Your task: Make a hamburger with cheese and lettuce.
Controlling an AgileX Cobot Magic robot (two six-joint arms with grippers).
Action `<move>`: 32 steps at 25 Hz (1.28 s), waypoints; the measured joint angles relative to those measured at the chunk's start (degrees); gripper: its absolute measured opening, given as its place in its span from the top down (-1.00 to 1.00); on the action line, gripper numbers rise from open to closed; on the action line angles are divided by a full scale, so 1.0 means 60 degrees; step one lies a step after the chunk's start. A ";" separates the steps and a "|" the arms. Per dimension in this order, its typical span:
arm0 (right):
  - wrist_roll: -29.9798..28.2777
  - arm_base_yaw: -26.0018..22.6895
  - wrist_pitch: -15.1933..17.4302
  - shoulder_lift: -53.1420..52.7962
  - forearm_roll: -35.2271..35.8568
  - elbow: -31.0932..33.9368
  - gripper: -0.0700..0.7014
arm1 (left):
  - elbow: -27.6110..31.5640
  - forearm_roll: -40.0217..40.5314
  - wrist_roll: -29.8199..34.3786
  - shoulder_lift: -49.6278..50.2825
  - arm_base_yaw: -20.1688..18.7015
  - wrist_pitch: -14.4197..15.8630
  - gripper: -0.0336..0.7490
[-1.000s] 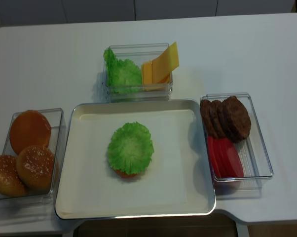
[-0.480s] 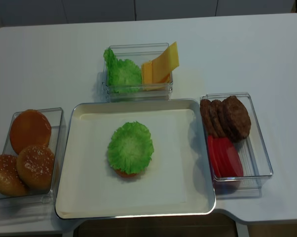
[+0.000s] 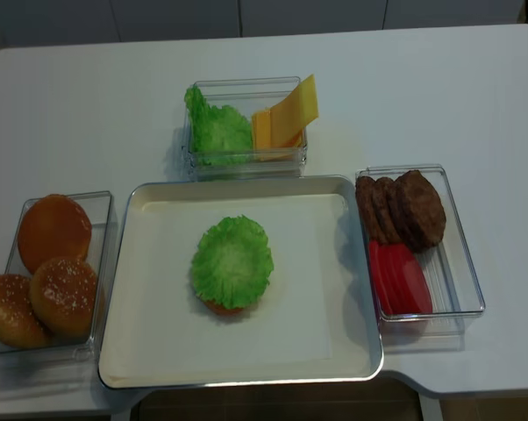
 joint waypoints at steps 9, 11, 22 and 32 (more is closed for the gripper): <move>-0.0673 0.0000 0.0023 -0.1003 0.0056 0.1037 -0.21 | 0.0000 0.0000 0.0000 0.0000 0.0000 0.0000 0.17; -0.0842 0.0000 0.0023 -0.1003 0.0056 0.1305 -0.21 | 0.0000 0.0000 0.0000 0.0000 0.0000 0.0000 0.17; -0.1235 0.0000 -0.1329 -0.1003 0.0021 0.2448 -0.21 | 0.0000 0.0000 0.0000 0.0000 0.0000 0.0000 0.17; -0.1260 0.0000 -0.1485 -0.1003 0.0021 0.3102 -0.21 | 0.0000 0.0000 0.0000 0.0000 0.0000 0.0000 0.17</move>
